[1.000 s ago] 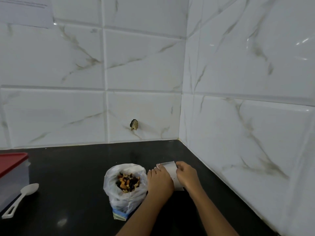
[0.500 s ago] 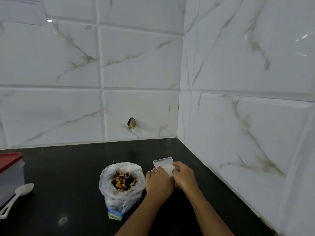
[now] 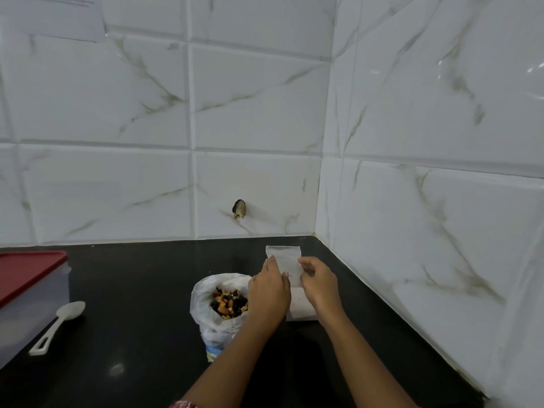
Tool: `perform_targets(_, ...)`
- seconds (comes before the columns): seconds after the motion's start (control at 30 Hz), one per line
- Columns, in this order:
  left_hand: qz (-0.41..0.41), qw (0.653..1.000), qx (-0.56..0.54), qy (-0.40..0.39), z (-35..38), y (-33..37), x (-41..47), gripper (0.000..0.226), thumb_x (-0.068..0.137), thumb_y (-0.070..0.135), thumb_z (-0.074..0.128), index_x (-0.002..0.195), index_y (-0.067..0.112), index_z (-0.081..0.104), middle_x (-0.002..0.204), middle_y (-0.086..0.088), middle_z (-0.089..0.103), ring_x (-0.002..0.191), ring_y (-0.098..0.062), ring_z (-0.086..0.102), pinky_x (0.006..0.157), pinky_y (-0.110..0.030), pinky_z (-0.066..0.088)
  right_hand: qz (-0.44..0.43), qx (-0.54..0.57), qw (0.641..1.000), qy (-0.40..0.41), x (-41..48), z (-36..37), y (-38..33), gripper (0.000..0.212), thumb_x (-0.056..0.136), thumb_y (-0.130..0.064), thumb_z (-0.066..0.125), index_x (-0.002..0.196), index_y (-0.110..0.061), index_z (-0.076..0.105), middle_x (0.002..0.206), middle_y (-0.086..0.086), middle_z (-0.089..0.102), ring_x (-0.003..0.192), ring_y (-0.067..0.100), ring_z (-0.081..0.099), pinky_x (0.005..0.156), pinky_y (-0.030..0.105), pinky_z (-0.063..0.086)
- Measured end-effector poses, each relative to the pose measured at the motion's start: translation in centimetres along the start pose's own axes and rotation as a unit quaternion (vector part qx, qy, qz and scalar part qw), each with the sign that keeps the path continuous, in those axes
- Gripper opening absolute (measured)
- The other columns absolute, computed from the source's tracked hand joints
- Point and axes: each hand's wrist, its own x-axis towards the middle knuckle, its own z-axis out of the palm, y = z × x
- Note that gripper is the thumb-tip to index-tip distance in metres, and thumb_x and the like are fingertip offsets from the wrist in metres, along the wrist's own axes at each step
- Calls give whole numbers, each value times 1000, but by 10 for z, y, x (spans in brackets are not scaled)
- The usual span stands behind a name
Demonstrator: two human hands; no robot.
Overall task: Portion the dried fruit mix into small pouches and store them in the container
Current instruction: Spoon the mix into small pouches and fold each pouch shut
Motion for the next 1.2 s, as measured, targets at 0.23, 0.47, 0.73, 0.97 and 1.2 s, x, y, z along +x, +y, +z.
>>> perform_targets(0.23, -27, 996, -52, 72, -44, -39, -8, 33, 100, 18, 35, 129, 6, 45, 122, -9, 58, 108, -23, 57, 91, -32, 46, -42, 24, 999, -24, -16, 38, -34, 39, 90, 4, 42, 125, -9, 55, 129, 7, 56, 119, 16, 51, 92, 17, 37)
perform_targets(0.47, -50, 987, -110, 109, -93, -93, -32, 21, 96, 10, 33, 97, 10, 53, 94, -5, 62, 86, -24, 60, 80, -44, 50, -56, 36, 996, -63, -40, 98, -63, 40, 89, 0, 43, 124, -13, 57, 124, 3, 57, 105, 13, 55, 82, 17, 46)
perform_targets(0.73, -122, 979, -125, 109, -125, -148, -57, 27, 99, 11, 38, 122, 8, 51, 100, 2, 58, 85, -6, 53, 73, -21, 43, -85, -34, 990, -106, -70, 162, -85, 37, 90, -3, 47, 126, -12, 53, 129, 6, 52, 115, 19, 52, 85, 23, 45)
perform_targets(0.97, -173, 981, -53, 73, -126, -176, -69, 33, 97, 11, 36, 127, 11, 49, 118, -4, 62, 109, -18, 56, 99, -32, 35, -114, -147, 973, -138, -90, 193, -77, 35, 93, -9, 44, 127, -13, 49, 129, 4, 46, 115, 17, 49, 89, 21, 40)
perform_targets(1.2, -202, 978, -8, 42, -125, -181, -71, 37, 96, 15, 40, 133, 15, 43, 130, 0, 55, 121, -16, 48, 97, -29, 32, -116, -195, 962, -153, -92, 206, -71, 36, 93, -11, 46, 128, -12, 48, 128, 5, 46, 117, 18, 48, 94, 24, 42)
